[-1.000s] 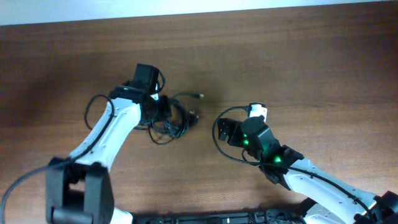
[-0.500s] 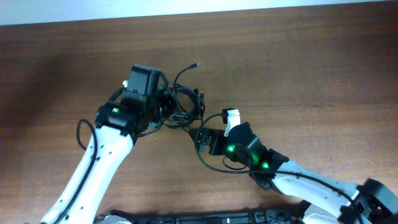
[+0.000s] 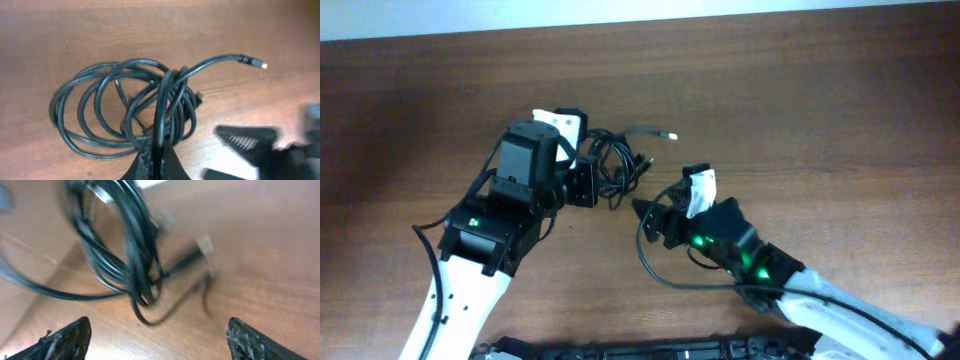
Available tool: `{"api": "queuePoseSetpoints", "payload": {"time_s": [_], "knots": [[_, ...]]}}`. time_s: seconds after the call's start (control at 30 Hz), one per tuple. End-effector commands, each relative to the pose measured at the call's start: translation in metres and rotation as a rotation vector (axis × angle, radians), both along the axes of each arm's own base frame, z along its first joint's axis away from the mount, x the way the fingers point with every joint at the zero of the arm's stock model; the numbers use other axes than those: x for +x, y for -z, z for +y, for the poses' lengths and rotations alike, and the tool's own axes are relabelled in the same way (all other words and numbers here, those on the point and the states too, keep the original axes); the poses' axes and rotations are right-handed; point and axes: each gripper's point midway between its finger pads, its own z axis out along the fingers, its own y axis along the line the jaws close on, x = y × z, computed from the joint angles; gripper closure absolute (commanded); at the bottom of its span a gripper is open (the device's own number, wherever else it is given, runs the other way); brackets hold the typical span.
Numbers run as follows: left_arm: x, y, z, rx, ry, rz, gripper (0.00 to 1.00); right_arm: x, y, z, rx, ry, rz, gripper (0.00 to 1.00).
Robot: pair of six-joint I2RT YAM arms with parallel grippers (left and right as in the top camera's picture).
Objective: Untangle cables
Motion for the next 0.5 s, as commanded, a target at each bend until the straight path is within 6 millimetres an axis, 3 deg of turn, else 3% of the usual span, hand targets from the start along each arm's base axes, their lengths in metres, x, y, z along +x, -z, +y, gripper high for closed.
{"api": "queuePoseSetpoints", "payload": {"time_s": [0.0,0.13,0.2,0.23,0.27,0.3,0.33,0.4,0.47], "knots": [[-0.013,-0.020,-0.025,0.003,0.256,-0.096,1.00,-0.002,-0.025,-0.003,-0.022,-0.016,-0.113,0.17],[-0.036,-0.027,-0.054,-0.117,0.404,-0.061,1.00,0.020,-0.008,-0.027,-0.107,0.159,-0.111,0.17],[-0.043,-0.027,-0.059,-0.117,0.428,-0.059,1.00,0.037,0.015,-0.073,-0.216,0.428,-0.067,0.16],[-0.047,-0.037,-0.055,-0.119,0.428,-0.095,1.00,0.037,0.040,-0.108,-0.271,0.565,0.036,0.16],[-0.050,-0.047,-0.050,-0.113,0.432,-0.143,1.00,0.034,0.056,-0.129,-0.292,0.632,0.117,0.15],[-0.047,-0.062,-0.030,-0.072,0.353,-0.217,1.00,0.028,0.076,-0.157,-0.300,0.716,0.236,0.12],[-0.043,-0.070,-0.012,-0.033,0.273,-0.264,1.00,0.029,0.082,-0.164,-0.286,0.720,0.278,0.10],[-0.039,-0.089,0.028,0.022,0.084,-0.344,1.00,0.032,0.086,-0.167,-0.231,0.698,0.330,0.09],[-0.038,-0.090,0.032,0.014,0.058,-0.342,1.00,0.032,0.085,-0.156,-0.248,0.611,0.322,0.03]]}}
